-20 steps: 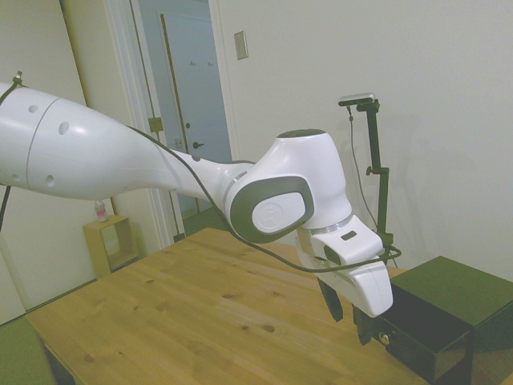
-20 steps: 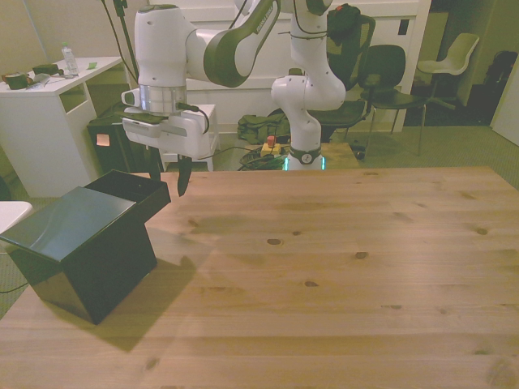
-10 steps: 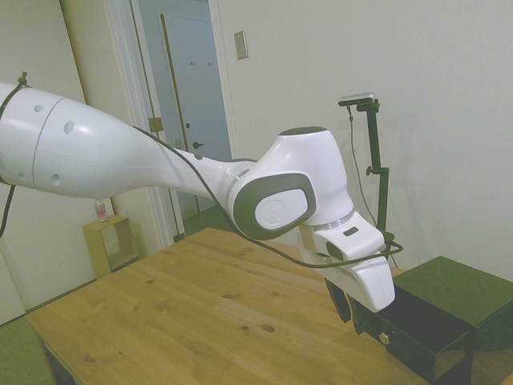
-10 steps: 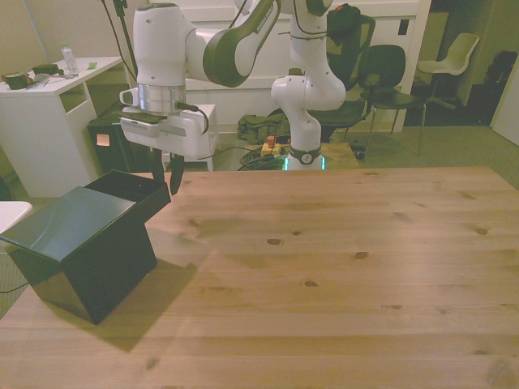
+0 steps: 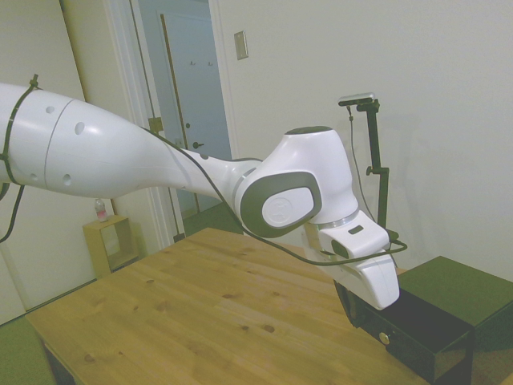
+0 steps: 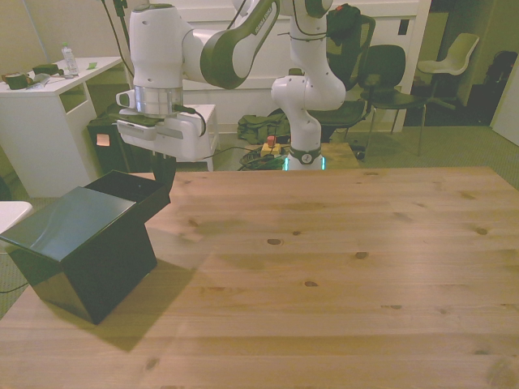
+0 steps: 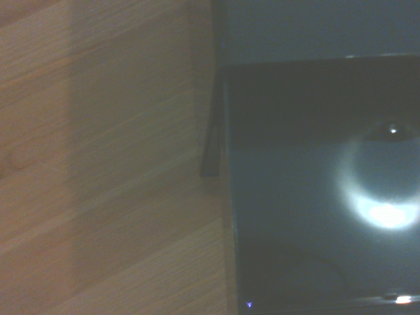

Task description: Close the top drawer

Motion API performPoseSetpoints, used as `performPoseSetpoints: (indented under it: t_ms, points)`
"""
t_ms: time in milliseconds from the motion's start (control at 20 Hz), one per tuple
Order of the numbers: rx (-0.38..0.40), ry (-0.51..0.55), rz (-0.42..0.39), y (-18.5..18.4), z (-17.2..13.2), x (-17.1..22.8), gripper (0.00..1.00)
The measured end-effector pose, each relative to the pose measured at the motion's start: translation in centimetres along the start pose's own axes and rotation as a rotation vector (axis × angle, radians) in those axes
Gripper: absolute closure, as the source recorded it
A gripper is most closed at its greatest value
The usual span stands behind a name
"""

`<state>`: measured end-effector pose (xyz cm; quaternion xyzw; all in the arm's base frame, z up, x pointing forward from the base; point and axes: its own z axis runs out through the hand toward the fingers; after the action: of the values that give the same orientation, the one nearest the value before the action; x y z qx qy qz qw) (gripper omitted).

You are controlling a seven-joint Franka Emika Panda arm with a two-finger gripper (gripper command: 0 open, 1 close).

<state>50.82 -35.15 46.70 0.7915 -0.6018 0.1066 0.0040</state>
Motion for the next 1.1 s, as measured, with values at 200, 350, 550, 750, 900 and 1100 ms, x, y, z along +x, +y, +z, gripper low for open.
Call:
performPoseSetpoints:
  t_ms: [200, 350, 550, 750, 900, 1100]
  points:
    - [0.005, 0.002, 0.013, -0.1, -0.3, 0.7, 1.0]
    - [0.008, 0.009, 0.02, -0.5, -0.5, 1.5, 1.0]
    - [0.004, 0.027, 0.022, -1.3, -0.4, 2.8, 1.0]
    - [-0.003, 0.039, 0.017, -2.4, 0.0, 3.7, 1.0]
    - [-0.007, 0.05, 0.012, -3.3, 0.3, 4.3, 1.0]
    - [-0.013, 0.063, 0.003, -4.7, 0.5, 5.2, 1.0]
